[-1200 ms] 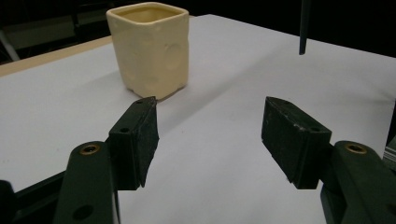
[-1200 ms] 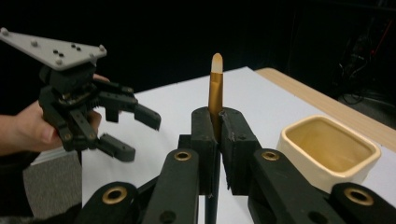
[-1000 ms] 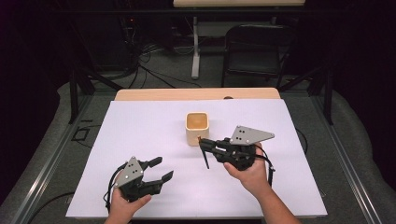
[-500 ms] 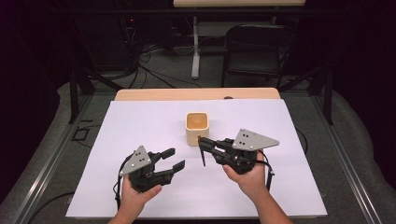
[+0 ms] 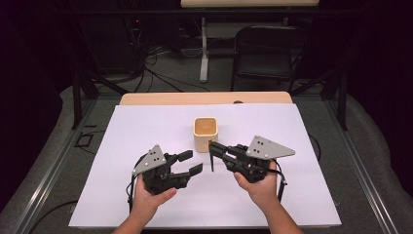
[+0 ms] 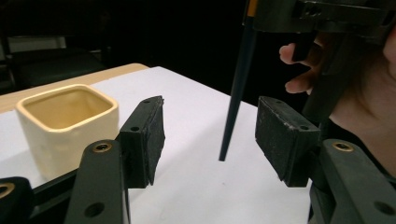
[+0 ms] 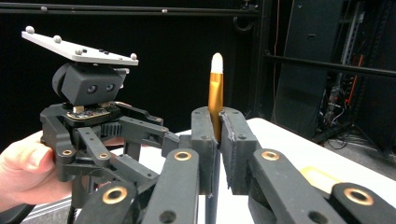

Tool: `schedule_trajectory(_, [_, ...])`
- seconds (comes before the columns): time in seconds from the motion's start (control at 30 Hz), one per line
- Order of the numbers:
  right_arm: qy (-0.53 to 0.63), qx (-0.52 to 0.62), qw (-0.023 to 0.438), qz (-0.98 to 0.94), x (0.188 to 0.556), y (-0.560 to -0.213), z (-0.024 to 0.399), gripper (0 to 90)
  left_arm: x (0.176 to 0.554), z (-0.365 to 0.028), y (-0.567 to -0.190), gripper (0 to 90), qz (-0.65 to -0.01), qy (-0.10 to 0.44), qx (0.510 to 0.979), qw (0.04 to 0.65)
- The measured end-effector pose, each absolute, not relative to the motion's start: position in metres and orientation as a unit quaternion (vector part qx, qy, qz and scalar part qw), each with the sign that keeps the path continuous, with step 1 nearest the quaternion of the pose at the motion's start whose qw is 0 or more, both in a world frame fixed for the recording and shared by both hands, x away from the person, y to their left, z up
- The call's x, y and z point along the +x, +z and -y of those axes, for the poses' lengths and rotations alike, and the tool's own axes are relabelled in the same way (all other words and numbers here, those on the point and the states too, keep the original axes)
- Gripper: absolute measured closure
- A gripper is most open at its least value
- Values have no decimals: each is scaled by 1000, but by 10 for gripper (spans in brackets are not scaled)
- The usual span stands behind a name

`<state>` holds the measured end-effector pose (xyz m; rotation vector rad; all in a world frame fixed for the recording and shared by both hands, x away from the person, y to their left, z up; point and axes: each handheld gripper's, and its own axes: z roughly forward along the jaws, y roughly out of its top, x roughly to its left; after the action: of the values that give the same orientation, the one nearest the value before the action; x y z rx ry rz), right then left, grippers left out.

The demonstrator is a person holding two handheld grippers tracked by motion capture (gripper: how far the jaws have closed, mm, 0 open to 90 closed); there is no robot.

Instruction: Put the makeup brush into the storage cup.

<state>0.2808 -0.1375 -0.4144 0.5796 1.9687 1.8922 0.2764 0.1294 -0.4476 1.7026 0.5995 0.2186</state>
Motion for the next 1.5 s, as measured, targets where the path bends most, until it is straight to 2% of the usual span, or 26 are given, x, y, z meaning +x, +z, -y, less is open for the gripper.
schedule_trajectory(0.4, [676,207,181,-684,280,-415,138,841,279,-116,-441,427,-243,103,748,609])
schedule_trajectory(0.77, [682,216,176,-676,281,-418,140,841,280,-104,-440,491,-237,91,750,610])
schedule_trajectory(1.5, [686,210,166,-676,276,-419,134,841,280,-100,-447,737,-230,77,754,610])
